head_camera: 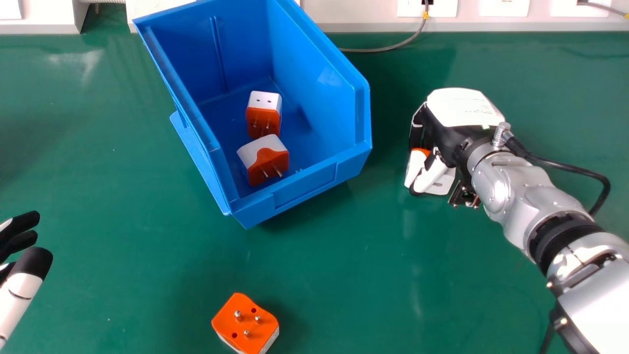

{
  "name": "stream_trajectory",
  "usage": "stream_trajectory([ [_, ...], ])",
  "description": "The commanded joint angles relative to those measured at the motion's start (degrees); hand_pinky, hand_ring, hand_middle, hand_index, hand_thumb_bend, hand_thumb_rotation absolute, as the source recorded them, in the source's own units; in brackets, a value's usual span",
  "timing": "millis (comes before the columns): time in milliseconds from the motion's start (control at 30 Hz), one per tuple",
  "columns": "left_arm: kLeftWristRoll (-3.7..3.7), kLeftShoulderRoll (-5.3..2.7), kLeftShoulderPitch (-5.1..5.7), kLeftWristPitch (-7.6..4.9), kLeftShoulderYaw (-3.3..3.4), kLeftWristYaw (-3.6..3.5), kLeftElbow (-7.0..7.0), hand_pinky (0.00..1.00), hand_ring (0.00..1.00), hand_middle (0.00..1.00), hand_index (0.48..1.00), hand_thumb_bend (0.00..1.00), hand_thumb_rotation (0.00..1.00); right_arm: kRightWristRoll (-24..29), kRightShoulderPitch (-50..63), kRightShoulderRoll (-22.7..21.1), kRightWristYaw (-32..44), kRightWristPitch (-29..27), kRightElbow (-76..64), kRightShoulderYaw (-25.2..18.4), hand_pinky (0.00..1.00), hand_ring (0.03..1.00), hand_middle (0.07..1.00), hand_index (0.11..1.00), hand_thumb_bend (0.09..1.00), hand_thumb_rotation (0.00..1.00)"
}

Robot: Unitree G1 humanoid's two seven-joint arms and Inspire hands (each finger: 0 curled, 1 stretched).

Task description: Pick all objects and put in blue box

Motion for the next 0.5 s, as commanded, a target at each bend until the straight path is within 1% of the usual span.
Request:
stream_trajectory([
  [0, 0.86, -0.44, -0.80, -0.60, -0.60, 0.78, 0.16, 0.80, 0.87, 0.89, 0.896, 0.71, 0.82, 1.47, -0.72, -1.73, -1.08, -0.33, -1.35, -1.45, 0.38, 0.450, 0.503, 0.478, 0.499, 0.00],
  [67, 1.53, -0.77, -1.55, -0.80, -1.28, 1.05, 0.75, 0.80, 0.87, 0.89, 0.896, 0.71, 0.82, 1.82, -0.66, -2.53, -1.15, -1.14, -1.88, -2.19, 0.38, 0.449, 0.507, 0.479, 0.499, 0.00],
  [133, 2.23, -1.09, -2.40, -0.78, -2.18, 1.41, 1.03, 0.80, 0.87, 0.89, 0.895, 0.72, 0.82, 1.97, -0.62, -3.44, -1.21, -2.02, -2.54, -2.56, 0.37, 0.446, 0.507, 0.485, 0.499, 0.00],
  [167, 2.46, -1.17, -2.68, -0.80, -2.50, 1.56, 1.14, 0.80, 0.87, 0.89, 0.894, 0.72, 0.82, 2.00, -0.60, -3.79, -1.26, -2.34, -2.84, -2.59, 0.37, 0.443, 0.507, 0.490, 0.498, 0.00],
  [200, 2.83, -1.23, -3.27, -0.85, -2.99, 1.79, 1.56, 0.80, 0.87, 0.89, 0.894, 0.72, 0.82, 2.04, -0.54, -4.33, -1.47, -2.88, -3.25, -2.65, 0.37, 0.443, 0.507, 0.490, 0.498, 0.00],
  [267, 3.04, -1.31, -4.22, -1.33, -3.60, 1.92, 2.91, 0.79, 0.87, 0.89, 0.892, 0.72, 0.82, 2.27, 0.03, -5.65, -2.20, -4.33, -4.94, -3.00, 0.36, 0.444, 0.506, 0.497, 0.497, 0.00],
  [300, 3.29, -1.37, -4.69, -1.39, -3.94, 2.08, 3.34, 0.79, 0.87, 0.89, 0.892, 0.72, 0.82, 2.52, 0.25, -6.22, -2.45, -5.04, -5.57, -3.31, 0.36, 0.444, 0.506, 0.497, 0.497, 0.00],
  [333, 3.45, -1.40, -4.96, -1.44, -4.14, 2.19, 3.58, 0.79, 0.87, 0.89, 0.892, 0.72, 0.82, 2.67, 0.41, -6.55, -2.56, -5.47, -5.97, -3.54, 0.36, 0.444, 0.506, 0.497, 0.497, 0.00],
  [367, 3.41, -1.41, -5.07, -1.43, -4.24, 2.26, 3.72, 0.79, 0.87, 0.89, 0.891, 0.71, 0.82, 2.79, 0.74, -6.95, -2.75, -5.91, -6.69, -3.84, 0.36, 0.445, 0.507, 0.496, 0.497, 0.00],
  [433, 3.86, -1.46, -5.94, -0.92, -4.88, 2.80, 4.28, 0.79, 0.87, 0.88, 0.890, 0.71, 0.82, 3.01, 1.28, -7.81, -3.33, -7.07, -7.87, -4.54, 0.36, 0.446, 0.507, 0.495, 0.497, 0.00],
  [467, 4.06, -1.48, -6.55, -0.75, -5.21, 3.12, 4.96, 0.79, 0.87, 0.88, 0.890, 0.71, 0.82, 3.20, 1.98, -8.49, -3.81, -7.91, -9.28, -5.09, 0.36, 0.446, 0.507, 0.495, 0.497, 0.00],
])
